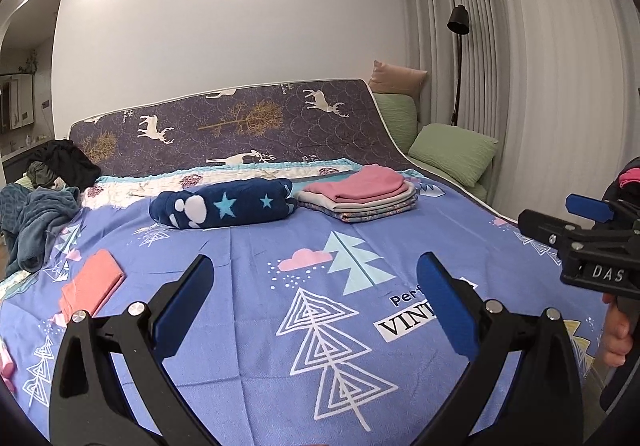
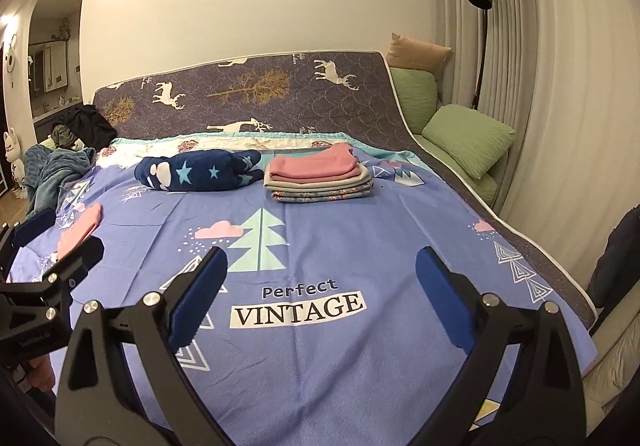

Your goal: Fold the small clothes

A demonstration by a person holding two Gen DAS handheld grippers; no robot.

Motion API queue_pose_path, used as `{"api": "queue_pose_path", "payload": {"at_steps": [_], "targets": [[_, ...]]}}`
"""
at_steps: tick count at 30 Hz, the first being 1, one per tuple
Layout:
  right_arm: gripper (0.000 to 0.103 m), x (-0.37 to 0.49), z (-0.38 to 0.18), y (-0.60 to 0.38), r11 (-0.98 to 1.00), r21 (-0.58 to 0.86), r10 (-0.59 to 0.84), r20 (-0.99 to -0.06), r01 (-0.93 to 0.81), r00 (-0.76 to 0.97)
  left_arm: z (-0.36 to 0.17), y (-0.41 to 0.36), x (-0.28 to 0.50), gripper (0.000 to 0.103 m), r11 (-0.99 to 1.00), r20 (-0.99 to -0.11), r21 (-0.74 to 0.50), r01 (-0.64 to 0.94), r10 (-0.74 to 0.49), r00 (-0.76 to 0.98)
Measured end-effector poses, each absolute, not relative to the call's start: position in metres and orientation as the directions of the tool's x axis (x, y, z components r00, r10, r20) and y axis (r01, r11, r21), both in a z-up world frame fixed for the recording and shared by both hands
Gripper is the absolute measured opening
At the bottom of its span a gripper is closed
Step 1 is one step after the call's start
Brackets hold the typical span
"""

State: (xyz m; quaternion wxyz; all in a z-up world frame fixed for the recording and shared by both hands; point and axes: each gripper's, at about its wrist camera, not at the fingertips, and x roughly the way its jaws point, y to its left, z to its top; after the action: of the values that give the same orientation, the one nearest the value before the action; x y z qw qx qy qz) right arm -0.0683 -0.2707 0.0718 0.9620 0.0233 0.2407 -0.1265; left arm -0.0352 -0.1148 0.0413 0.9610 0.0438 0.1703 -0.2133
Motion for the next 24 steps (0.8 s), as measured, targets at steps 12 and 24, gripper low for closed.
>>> {"api": "queue_pose_path", "payload": {"at_steps": [12, 24], "targets": [[0.098, -0.072, 0.073, -0.272, 0.968, -0.002, -0.224, -0.464, 0.251, 0.857, 0.039, -0.116, -0.038, 0.101, 0.909, -0.344, 0.024, 0.416, -0.384, 0.857], [0.098, -0.066, 0.067, -0.274, 0.968, -0.004, -0.223, -0.472, 0.251, 0.853, 0.037, -0.124, -0.039, 0.101, 0.908, -0.345, 0.06, 0.414, -0.37, 0.863]]}}
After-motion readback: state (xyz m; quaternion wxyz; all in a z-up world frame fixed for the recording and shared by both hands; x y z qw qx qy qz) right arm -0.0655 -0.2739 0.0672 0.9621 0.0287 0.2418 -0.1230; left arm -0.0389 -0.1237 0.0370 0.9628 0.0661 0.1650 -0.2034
